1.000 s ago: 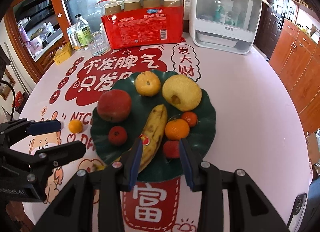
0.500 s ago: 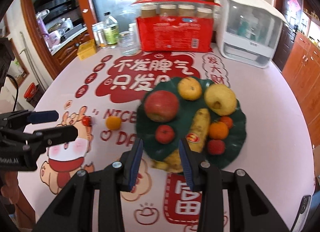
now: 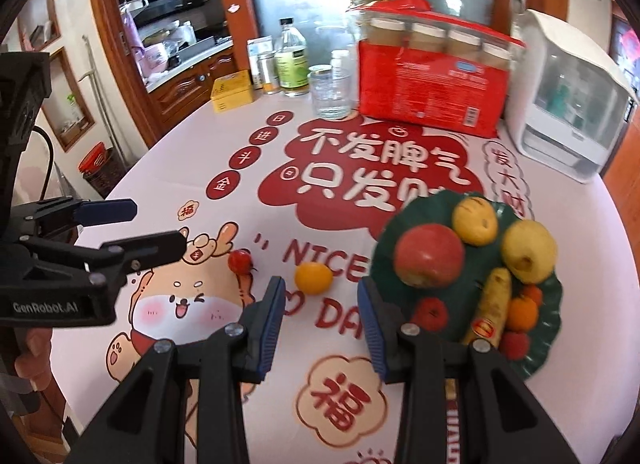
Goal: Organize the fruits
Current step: 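Move the left tool to the cherry tomato while the right tool moves to the small orange, then close the left tool on the cherry tomato while the right tool grasps the small orange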
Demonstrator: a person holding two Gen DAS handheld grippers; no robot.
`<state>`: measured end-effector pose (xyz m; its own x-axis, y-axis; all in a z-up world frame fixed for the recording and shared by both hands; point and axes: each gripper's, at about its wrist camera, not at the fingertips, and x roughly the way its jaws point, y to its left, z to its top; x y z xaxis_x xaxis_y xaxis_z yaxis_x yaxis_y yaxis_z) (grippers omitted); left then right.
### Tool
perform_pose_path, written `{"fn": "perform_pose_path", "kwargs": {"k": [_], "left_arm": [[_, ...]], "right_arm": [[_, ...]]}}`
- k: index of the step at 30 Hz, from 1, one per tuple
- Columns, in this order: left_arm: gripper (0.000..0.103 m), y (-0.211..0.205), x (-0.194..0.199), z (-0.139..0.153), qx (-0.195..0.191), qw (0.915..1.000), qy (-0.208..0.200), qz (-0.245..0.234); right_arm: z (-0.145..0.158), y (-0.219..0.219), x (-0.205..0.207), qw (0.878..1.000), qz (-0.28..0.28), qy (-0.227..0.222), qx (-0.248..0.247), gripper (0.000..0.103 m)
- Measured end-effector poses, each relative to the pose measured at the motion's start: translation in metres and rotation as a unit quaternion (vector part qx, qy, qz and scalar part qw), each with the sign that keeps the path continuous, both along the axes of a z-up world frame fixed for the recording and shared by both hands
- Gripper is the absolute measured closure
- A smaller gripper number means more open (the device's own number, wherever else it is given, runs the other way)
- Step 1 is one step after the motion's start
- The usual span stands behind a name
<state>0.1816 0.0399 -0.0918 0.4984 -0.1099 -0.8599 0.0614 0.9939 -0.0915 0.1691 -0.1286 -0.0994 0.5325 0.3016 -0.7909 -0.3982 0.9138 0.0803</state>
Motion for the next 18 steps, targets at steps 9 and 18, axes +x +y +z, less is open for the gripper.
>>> {"fn": "perform_pose_path", "kwargs": {"k": [9, 18], "left_arm": [[0.022, 0.007, 0.017, -0.03, 0.002, 0.9996, 0.027, 0.006], [0.022, 0.0, 0.035, -0.065, -0.004, 0.9981, 0.061, 0.001]], "right_arm": [[-0.033, 0.019, 0.021, 0.999, 0.016, 0.029, -0.01, 0.065], [-0.059, 0.022, 0.038, 0.998, 0.019, 0.053, -0.009, 0.065]]}}
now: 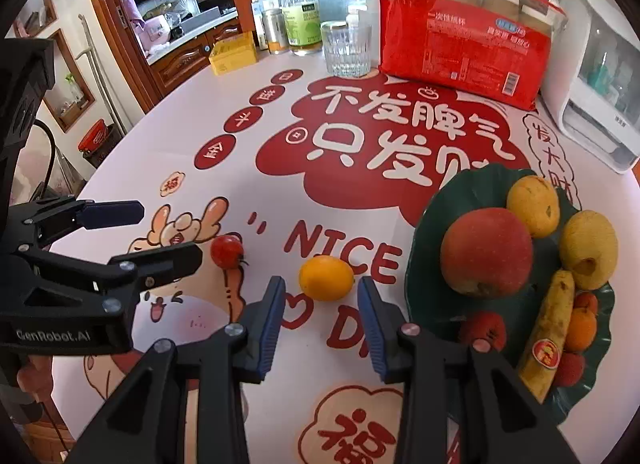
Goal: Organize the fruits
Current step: 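Close the left tool on the cherry tomato while the right tool grasps the small orange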
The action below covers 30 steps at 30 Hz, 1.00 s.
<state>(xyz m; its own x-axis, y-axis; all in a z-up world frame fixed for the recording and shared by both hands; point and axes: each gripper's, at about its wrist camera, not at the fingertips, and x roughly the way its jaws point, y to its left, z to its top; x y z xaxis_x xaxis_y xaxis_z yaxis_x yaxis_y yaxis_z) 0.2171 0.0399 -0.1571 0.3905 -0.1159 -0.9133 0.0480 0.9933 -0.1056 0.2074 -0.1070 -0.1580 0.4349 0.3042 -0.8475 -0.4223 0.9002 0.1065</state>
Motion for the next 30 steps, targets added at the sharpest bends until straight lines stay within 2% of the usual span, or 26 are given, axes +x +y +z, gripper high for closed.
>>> {"fn": "perform_pose_path", "kwargs": {"k": [5, 13, 17, 25, 30], "left_arm": [[0.024, 0.0, 0.006, -0.014, -0.005, 0.9999, 0.015, 0.0], [0.043, 0.003, 0.013, -0.03, -0.023, 0.9991, 0.036, 0.004], [0.049, 0.001, 0.015, -0.035, -0.025, 0.999, 0.039, 0.002], [0.073, -0.005, 0.018, -0.039, -0.034, 0.9988, 0.036, 0.0], [0.076, -0.008, 0.017, -0.037, -0.036, 0.999, 0.028, -0.004]], "right_arm": [[-0.013, 0.004, 0.006, 1.0, 0.004, 0.01, -0.005, 0.065], [-0.023, 0.01, 0.011, 1.0, 0.006, 0.009, -0.011, 0.064], [-0.027, 0.01, 0.013, 1.0, 0.003, 0.003, -0.013, 0.064], [-0.038, 0.012, 0.016, 1.0, -0.003, 0.011, -0.006, 0.065], [-0.037, 0.014, 0.014, 1.0, 0.001, 0.008, -0.005, 0.066]]}}
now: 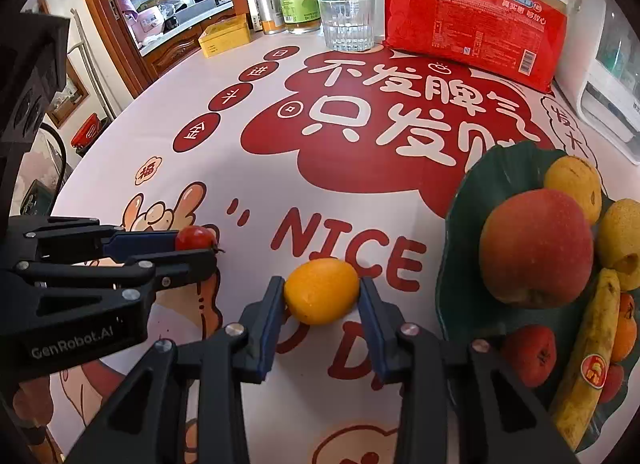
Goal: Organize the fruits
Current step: 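Close the left tool on the cherry tomato while the right tool grasps the small orange, then carry the tomato with the left tool while the right tool carries the orange to the plate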
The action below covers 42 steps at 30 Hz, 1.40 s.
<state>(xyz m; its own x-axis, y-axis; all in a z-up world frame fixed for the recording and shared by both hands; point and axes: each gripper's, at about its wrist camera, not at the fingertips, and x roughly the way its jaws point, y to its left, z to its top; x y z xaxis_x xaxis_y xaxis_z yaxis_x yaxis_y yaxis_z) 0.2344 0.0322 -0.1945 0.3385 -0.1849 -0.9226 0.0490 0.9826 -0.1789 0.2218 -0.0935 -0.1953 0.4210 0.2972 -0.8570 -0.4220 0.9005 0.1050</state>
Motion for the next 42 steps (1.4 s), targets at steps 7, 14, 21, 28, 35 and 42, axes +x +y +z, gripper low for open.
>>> {"fn": "perform_pose_path", "kwargs": {"k": [7, 14, 21, 28, 35, 42], "left_arm": [[0.077, 0.002, -0.004, 0.009, -0.011, 0.9999, -0.008, 0.001], [0.077, -0.001, -0.016, 0.04, -0.008, 0.9994, -0.032, -0.009], [0.077, -0.012, -0.031, 0.08, -0.01, 0.9976, -0.064, -0.026], [0.077, -0.04, -0.041, 0.121, -0.013, 0.9927, -0.103, -0.06], [0.077, -0.067, -0.047, 0.152, -0.018, 0.9876, -0.131, -0.085], [0.077, -0.093, -0.044, 0.18, -0.01, 0.9819, -0.154, -0.111]], "right_arm": [[0.004, -0.004, -0.002, 1.0, -0.006, 0.003, 0.013, 0.066], [0.021, -0.008, -0.009, 1.0, -0.007, -0.007, 0.028, 0.066], [0.049, -0.018, -0.021, 0.998, -0.014, -0.027, 0.049, 0.066], [0.089, -0.041, -0.037, 0.996, -0.032, -0.062, 0.061, 0.066], [0.133, -0.076, -0.053, 0.991, -0.062, -0.1, 0.057, 0.066], [0.182, -0.112, -0.066, 0.984, -0.092, -0.141, 0.049, 0.066]]}}
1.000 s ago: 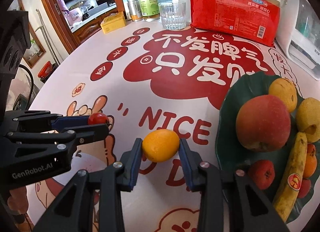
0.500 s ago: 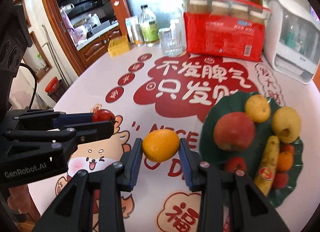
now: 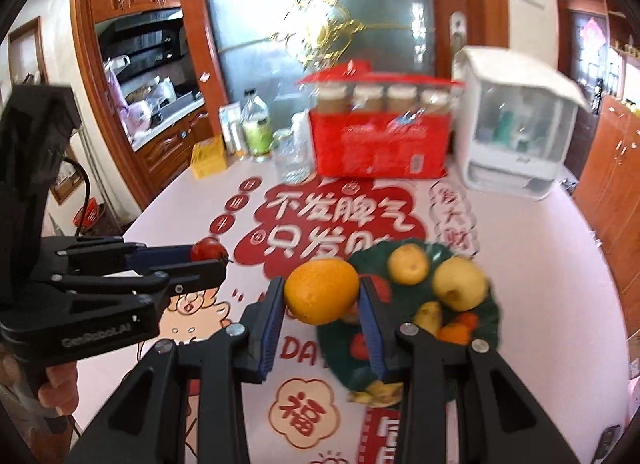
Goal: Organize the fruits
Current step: 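Carry the tomato with the left tool while the right tool carries the orange to the plate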
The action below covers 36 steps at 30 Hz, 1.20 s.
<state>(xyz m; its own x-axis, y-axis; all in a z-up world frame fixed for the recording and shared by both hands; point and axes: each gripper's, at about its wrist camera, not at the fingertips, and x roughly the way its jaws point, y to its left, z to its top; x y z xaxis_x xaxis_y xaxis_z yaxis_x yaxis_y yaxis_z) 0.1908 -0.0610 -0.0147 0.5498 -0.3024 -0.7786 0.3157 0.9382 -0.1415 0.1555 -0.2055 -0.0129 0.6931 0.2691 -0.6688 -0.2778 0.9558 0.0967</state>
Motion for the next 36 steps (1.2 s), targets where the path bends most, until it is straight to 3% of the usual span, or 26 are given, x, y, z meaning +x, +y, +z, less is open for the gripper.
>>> {"fn": "perform_pose_path", "kwargs": {"k": [9, 15, 19, 29, 36], "left_arm": [[0.077, -0.033, 0.029, 0.029, 0.019, 0.999, -0.03, -0.027], [0.076, -0.057, 0.07, 0.02, 0.038, 0.9985, -0.02, -0.033], [0.076, -0.074, 0.097, -0.008, 0.061, 0.9976, 0.003, -0.033], [0.076, -0.102, 0.135, -0.092, 0.094, 0.9919, 0.079, -0.032], [0.076, -0.111, 0.151, -0.13, 0.101, 0.9878, 0.115, -0.028]], "right_arm": [[0.052, -0.05, 0.023, 0.999, -0.045, -0.015, 0.003, 0.066], [0.056, -0.067, 0.06, 0.998, -0.057, -0.007, -0.013, 0.066], [0.034, -0.07, 0.078, 0.998, -0.055, 0.016, -0.022, 0.066], [-0.067, -0.066, 0.1, 0.992, -0.031, 0.119, -0.035, 0.066], [-0.106, -0.062, 0.109, 0.987, -0.012, 0.151, -0.045, 0.066]]}}
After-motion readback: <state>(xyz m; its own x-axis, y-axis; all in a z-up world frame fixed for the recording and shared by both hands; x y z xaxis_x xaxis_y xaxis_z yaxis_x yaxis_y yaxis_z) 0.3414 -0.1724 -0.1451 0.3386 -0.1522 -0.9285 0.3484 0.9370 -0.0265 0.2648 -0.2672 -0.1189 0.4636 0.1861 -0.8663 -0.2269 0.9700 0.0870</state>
